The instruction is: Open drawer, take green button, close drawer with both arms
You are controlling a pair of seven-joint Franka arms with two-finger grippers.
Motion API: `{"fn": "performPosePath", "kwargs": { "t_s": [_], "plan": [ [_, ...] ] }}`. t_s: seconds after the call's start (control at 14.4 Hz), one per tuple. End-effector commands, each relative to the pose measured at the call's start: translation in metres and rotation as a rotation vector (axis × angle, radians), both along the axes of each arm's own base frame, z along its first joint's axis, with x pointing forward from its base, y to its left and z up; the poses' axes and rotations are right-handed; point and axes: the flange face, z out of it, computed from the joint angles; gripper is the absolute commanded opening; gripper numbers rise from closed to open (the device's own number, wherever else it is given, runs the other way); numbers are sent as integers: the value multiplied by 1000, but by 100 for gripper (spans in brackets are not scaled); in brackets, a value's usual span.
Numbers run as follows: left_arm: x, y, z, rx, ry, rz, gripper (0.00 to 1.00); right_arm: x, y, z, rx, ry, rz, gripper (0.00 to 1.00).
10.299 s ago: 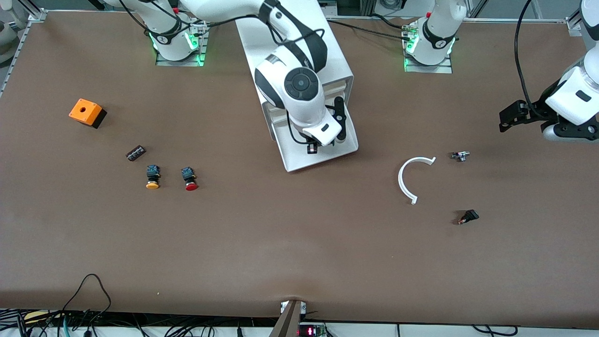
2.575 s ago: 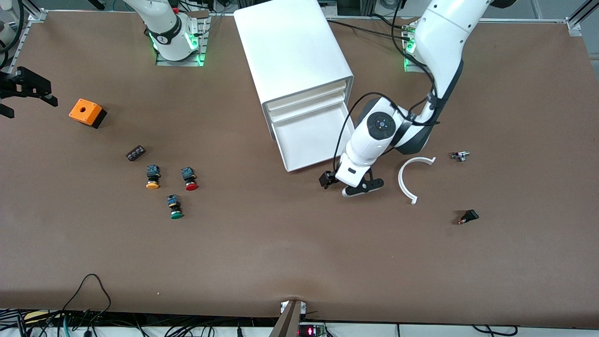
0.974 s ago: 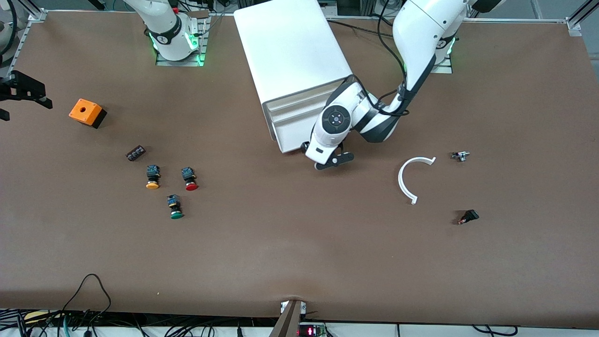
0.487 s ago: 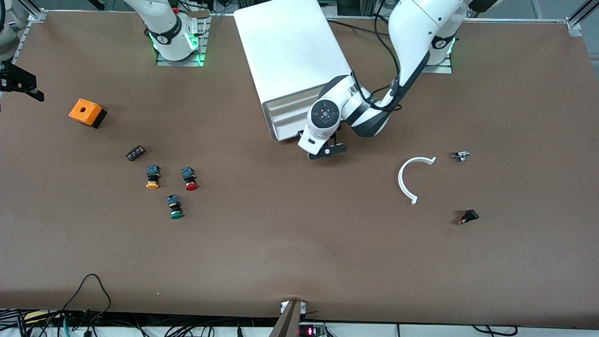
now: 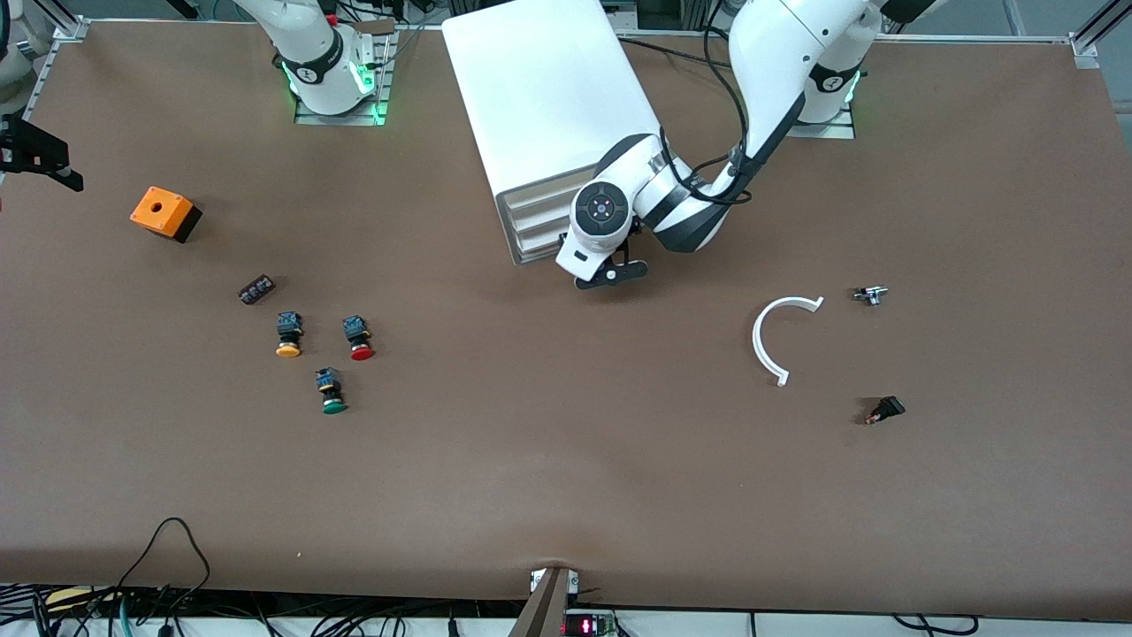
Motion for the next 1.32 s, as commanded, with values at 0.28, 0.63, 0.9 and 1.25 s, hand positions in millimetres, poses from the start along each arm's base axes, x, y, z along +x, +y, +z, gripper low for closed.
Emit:
{"fn": "performPosePath", "kwargs": {
  "t_s": [0.28,0.63,0.9,1.25],
  "plan": [
    [-13,-5,6,32,25,-30,100,-2,-1,-2,-11,5,15,100],
    [28,8,52,-9,-62,17,100,-1,-1,-3,-11,7,16,100],
    [115,68,117,-34,-186,120,100,-1,1,-2,-12,4,18,100],
    [176,176,175,47,-262,-154,100,0,1,-2,-15,4,12,100]
  ]
}}
